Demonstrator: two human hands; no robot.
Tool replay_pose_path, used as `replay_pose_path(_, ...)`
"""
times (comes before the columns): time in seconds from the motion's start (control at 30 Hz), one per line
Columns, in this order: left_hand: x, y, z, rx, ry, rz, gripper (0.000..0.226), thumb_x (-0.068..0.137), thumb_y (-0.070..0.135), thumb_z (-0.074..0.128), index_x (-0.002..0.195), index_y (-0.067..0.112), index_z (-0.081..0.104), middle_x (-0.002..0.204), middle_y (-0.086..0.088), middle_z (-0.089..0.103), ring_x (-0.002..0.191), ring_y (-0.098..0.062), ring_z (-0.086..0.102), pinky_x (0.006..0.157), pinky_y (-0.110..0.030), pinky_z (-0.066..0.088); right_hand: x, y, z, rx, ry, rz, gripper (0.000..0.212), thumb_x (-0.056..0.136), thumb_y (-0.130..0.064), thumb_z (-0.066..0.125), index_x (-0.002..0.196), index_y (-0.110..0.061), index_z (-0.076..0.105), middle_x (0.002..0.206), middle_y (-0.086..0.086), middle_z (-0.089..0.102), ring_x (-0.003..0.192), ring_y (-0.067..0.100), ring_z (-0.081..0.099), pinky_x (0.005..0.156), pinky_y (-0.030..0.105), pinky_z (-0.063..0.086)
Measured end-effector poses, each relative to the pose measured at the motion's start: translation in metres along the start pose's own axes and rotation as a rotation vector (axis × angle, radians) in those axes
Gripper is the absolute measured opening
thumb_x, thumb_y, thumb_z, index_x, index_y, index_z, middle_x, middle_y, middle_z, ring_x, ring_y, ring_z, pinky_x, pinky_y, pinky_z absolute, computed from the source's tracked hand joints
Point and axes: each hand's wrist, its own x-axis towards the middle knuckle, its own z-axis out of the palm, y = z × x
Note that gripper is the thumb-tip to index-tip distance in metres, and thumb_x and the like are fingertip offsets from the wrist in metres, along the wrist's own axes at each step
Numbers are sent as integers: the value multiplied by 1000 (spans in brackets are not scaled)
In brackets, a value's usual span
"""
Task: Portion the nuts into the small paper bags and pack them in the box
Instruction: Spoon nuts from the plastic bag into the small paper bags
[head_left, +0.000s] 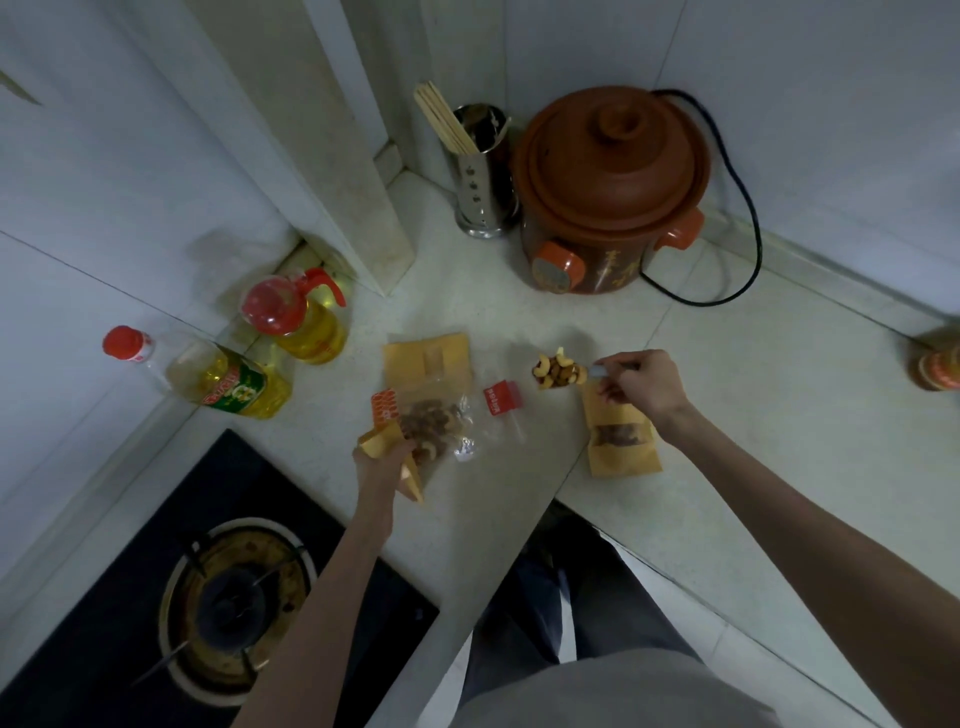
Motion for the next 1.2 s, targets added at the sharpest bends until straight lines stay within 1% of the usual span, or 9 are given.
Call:
replay_pose_path(0.1,-12,14,7,87,95,47,61,78,8,75,126,17,40,130,-16,48,112,-33,57,85,-55,54,-11,-26,-11,8,-58,-28,25,90,4,47,93,-2,71,65,13,68,47,10,62,49,18,54)
replay_pose_path(0.2,-29,40,24,163,41,212,57,76,4,78,122,13,46,122,-18,56,107,-37,61,84,-56,54,-21,-52,-19,14,-108,-55,24,90,5,47,92,-1,70,65,14,67,45,9,61,48,19,54)
replay_pose_path(0.33,-54,77,54,322,23,446,45,71,4,77,101,28,53,98,-8,64,90,-30,63,74,-41,56,-38,-86,-33,22,-168,-121,24,90,4,48,89,-3,71,61,11,67,45,10,62,46,18,51)
replay_pose_path(0.43,-69,96,72,395,-6,581,50,70,2,68,91,44,52,85,13,63,81,2,62,67,-10,47,-49,-110,-45,38,-208,-180,22,92,2,49,87,-4,70,56,9,67,44,12,61,44,18,49)
replay_pose_path(0.5,-77,109,83,438,-18,627,57,70,1,70,93,48,48,89,21,59,85,9,58,67,-4,43,-55,-125,-54,32,-228,-218,21,93,-1,50,88,-2,70,55,7,68,43,12,61,44,18,48)
replay_pose_path(0.57,-83,120,92,445,-23,655,56,69,5,71,94,48,46,90,20,58,86,2,59,68,-9,45,-59,-138,-61,6,-239,-259,21,93,-1,50,88,-1,70,55,6,68,44,12,61,44,18,48)
replay_pose_path(0.67,-92,133,101,444,-36,653,55,67,19,76,104,43,42,99,7,59,95,-15,59,78,-32,52,-65,-156,-71,-23,-250,-311,24,92,-1,52,81,-8,72,55,6,69,45,13,62,45,18,48)
replay_pose_path(0.9,-107,160,111,504,47,737,71,64,33,82,117,37,35,111,5,53,107,-20,51,91,-38,47,-81,-190,-76,-74,-262,-360,24,93,0,51,85,-5,73,58,10,68,49,15,61,46,22,49)
replay_pose_path(1.2,-109,176,120,461,109,838,72,62,29,83,117,35,35,96,25,38,90,7,31,96,-28,34,-89,-208,-79,-121,-252,-408,24,93,-1,50,86,-2,73,54,8,66,43,13,59,42,18,45)
